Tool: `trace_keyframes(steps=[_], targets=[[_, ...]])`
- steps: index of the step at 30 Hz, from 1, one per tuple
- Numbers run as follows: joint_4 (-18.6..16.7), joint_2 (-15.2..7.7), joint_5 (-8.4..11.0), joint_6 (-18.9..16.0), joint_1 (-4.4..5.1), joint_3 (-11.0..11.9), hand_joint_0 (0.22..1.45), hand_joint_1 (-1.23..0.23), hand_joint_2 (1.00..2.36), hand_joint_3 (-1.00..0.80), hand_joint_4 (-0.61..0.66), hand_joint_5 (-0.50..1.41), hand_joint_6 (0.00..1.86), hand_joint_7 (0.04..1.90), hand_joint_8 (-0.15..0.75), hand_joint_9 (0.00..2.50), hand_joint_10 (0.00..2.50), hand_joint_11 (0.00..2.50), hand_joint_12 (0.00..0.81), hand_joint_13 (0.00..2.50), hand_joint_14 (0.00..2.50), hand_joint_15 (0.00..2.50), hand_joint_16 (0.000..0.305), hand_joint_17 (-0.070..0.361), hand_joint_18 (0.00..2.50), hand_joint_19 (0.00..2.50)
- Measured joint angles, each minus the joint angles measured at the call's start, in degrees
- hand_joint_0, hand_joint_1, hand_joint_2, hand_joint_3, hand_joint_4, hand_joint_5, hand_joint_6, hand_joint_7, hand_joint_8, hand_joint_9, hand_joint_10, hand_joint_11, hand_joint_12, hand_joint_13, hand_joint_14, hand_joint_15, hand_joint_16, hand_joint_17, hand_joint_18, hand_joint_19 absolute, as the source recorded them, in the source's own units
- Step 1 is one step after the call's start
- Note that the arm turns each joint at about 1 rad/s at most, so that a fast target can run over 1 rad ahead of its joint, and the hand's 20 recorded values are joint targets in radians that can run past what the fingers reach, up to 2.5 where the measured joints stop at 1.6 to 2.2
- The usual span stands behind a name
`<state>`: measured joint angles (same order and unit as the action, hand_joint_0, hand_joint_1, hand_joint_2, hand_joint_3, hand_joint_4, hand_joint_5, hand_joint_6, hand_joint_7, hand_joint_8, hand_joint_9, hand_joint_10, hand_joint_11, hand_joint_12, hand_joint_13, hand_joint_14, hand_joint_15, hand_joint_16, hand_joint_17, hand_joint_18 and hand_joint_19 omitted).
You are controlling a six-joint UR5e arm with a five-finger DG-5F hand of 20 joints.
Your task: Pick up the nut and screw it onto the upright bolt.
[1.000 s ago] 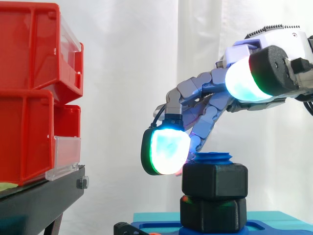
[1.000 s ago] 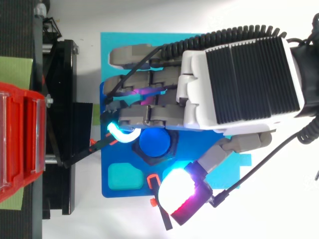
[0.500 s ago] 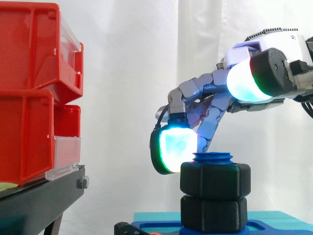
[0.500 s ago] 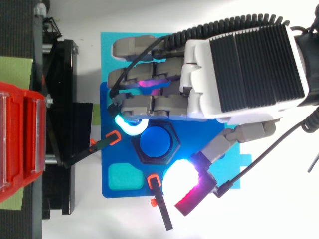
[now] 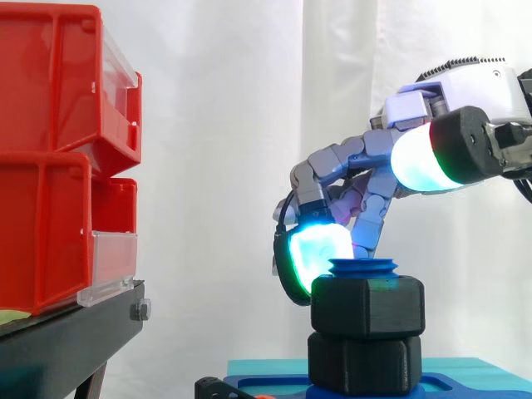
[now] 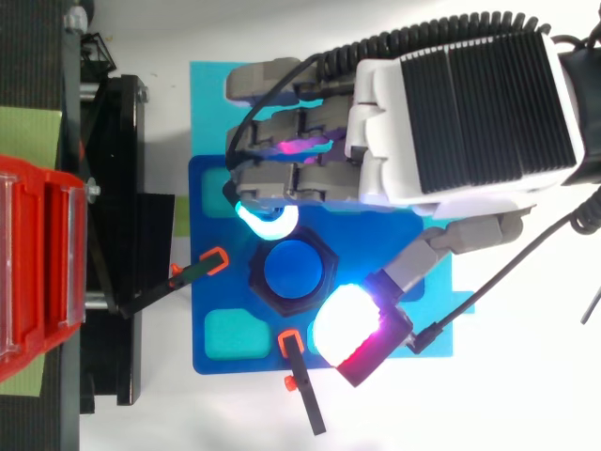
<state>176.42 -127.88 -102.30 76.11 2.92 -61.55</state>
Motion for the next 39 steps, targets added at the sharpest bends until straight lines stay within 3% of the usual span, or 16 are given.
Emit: trace_keyframes(steps=[9,22,27,34,39], targets=[[0.1,0.0,-1.01,-0.1,-0.46,0.1,0.52,-0.23,1.00,-0.50,0.12,0.06,0.59,1.39,0.277,1.14,0.00,0.00,0.217,0.68,0.00,0.00,0.013,0.029,0.27,0.00],[1.0,0.0,-3.66,-0.2,-1.99,0.7,0.52,-0.26,1.00,-0.50,0.14,0.09,0.57,1.41,0.264,1.31,0.00,0.00,0.184,0.81,0.00,0.00,0.009,0.020,0.41,0.00],[2.8,0.0,-3.88,-0.2,-2.28,2.1,0.52,-0.24,1.00,-0.50,0.14,0.09,0.50,1.54,0.284,1.29,0.00,0.00,0.200,0.78,0.00,0.00,0.011,0.025,0.38,0.00],[7.1,0.0,-4.03,0.6,-2.51,6.1,0.51,-0.23,1.00,-0.50,0.19,0.04,0.50,1.36,0.291,1.22,0.00,0.00,0.223,0.72,0.00,0.00,0.015,0.034,0.31,0.00],[7.8,0.0,-3.95,0.9,-2.22,7.6,0.50,-0.22,1.00,-0.50,0.27,-0.01,0.51,1.16,0.290,1.17,0.00,0.00,0.240,0.69,0.00,0.00,0.017,0.039,0.28,0.00]])
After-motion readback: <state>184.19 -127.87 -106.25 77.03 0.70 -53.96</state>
